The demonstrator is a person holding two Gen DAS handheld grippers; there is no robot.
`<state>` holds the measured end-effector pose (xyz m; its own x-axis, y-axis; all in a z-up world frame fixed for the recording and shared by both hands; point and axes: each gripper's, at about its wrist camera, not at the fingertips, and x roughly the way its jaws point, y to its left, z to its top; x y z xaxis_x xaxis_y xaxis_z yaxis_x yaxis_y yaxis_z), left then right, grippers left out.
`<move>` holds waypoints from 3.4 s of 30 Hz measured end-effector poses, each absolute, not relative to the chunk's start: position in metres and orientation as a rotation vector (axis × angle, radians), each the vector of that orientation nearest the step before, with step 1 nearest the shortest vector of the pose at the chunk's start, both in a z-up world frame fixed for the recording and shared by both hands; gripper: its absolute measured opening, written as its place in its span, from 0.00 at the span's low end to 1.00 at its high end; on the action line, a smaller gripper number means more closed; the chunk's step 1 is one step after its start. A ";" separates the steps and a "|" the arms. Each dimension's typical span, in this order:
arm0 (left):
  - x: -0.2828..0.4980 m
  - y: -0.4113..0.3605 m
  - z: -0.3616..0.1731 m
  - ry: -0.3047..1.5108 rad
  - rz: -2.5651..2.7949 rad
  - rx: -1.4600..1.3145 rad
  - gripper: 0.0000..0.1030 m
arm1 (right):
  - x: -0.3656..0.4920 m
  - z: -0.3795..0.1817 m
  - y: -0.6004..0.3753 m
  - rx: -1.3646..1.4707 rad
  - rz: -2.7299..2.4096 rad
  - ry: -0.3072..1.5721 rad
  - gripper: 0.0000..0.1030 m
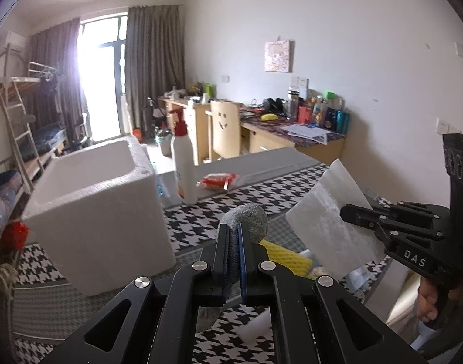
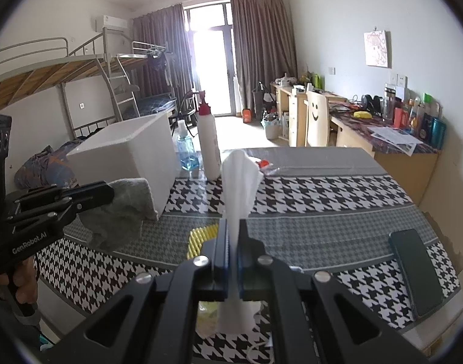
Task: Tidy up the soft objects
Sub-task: 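Carry the sock and tissue in both tools over the white foam box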
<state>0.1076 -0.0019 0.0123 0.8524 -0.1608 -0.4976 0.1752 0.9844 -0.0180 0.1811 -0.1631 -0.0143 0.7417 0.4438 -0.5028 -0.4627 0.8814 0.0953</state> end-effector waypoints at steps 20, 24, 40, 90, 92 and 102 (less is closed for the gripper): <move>0.132 0.011 0.046 0.446 -0.126 0.023 0.06 | 0.200 0.015 -0.143 -0.037 0.528 0.478 0.06; 0.137 0.011 0.053 0.434 -0.125 0.030 0.06 | 0.203 0.024 -0.141 -0.032 0.527 0.463 0.06; 0.148 0.013 0.079 0.394 -0.101 0.036 0.06 | 0.219 0.047 -0.132 -0.053 0.535 0.429 0.06; 0.191 0.099 0.094 0.411 0.206 -0.026 0.06 | 0.256 0.090 -0.039 -0.122 0.734 0.399 0.06; 0.192 0.102 0.091 0.420 0.214 -0.030 0.06 | 0.258 0.090 -0.035 -0.128 0.739 0.401 0.06; 0.203 0.123 0.075 0.487 0.259 -0.061 0.65 | 0.263 0.092 -0.021 -0.149 0.749 0.414 0.06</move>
<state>0.2028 0.1227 0.0749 0.8516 0.2311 -0.4705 -0.2600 0.9656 0.0038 0.2634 -0.0207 0.0918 0.6562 0.6296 -0.4159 -0.6876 0.7260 0.0143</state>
